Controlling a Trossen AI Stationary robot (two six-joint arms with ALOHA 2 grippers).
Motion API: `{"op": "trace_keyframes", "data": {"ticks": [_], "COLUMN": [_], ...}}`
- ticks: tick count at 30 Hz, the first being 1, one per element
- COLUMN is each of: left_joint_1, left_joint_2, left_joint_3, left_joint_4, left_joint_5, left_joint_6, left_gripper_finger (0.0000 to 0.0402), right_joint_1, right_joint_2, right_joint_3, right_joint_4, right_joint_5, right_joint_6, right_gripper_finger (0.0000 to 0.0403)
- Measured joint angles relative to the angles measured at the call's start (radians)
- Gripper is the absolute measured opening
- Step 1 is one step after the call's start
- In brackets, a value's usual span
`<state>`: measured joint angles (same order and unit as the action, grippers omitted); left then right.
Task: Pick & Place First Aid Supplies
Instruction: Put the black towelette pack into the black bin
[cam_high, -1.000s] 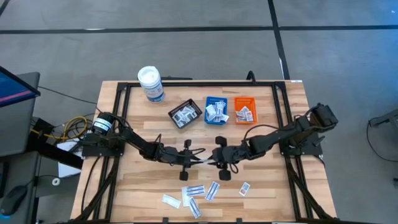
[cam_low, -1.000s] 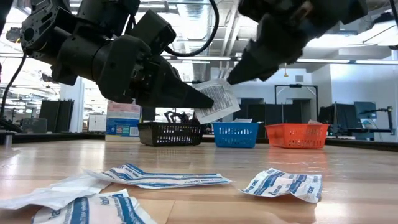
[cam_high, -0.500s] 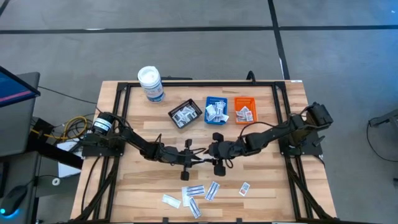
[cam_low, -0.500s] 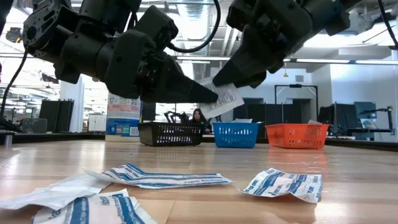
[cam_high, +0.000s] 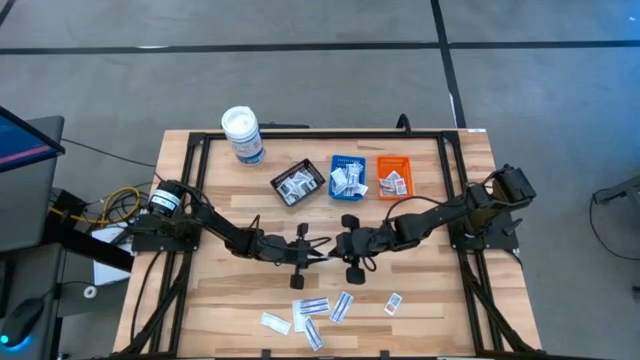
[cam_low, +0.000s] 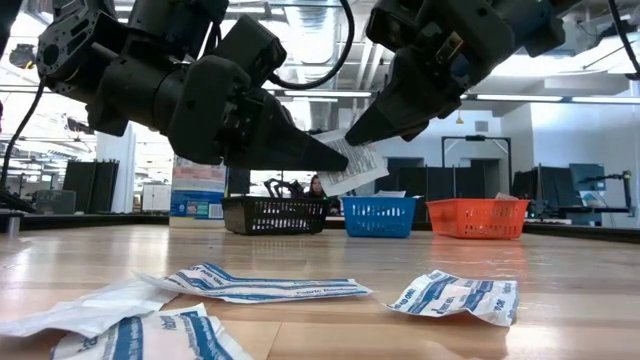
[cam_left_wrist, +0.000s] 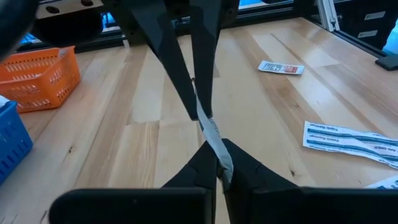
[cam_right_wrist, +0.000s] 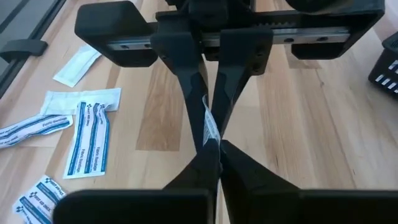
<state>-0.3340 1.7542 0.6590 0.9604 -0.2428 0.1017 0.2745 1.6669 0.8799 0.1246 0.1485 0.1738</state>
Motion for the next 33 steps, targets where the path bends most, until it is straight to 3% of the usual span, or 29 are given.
{"op": "trace_keyframes", "data": {"ticks": [16, 22, 27, 33], "left_joint_1": [-0.002, -0.002, -0.002, -0.002], "left_joint_2": [0.0, 0.0, 0.0, 0.0], "left_joint_3": [0.0, 0.0, 0.0, 0.0], "left_joint_4": [0.01, 0.037, 0.046, 0.043], "left_joint_5": [0.005, 0.011, 0.011, 0.005], "left_joint_6": [-0.001, -0.001, -0.001, -0.002], "left_gripper_finger": [0.001, 0.0009, 0.0009, 0.0012], "right_joint_1": [0.032, 0.017, 0.016, 0.006], "right_joint_2": [0.0, 0.001, 0.008, 0.008], "right_joint_3": [0.0, 0.0, -0.001, -0.001], "right_joint_4": [-0.015, -0.012, -0.009, -0.007], "right_joint_5": [0.017, 0.014, 0.01, 0.001], "right_joint_6": [0.003, 0.003, 0.003, 0.002], "right_gripper_finger": [0.0121, 0.0141, 0.011, 0.0012]}}
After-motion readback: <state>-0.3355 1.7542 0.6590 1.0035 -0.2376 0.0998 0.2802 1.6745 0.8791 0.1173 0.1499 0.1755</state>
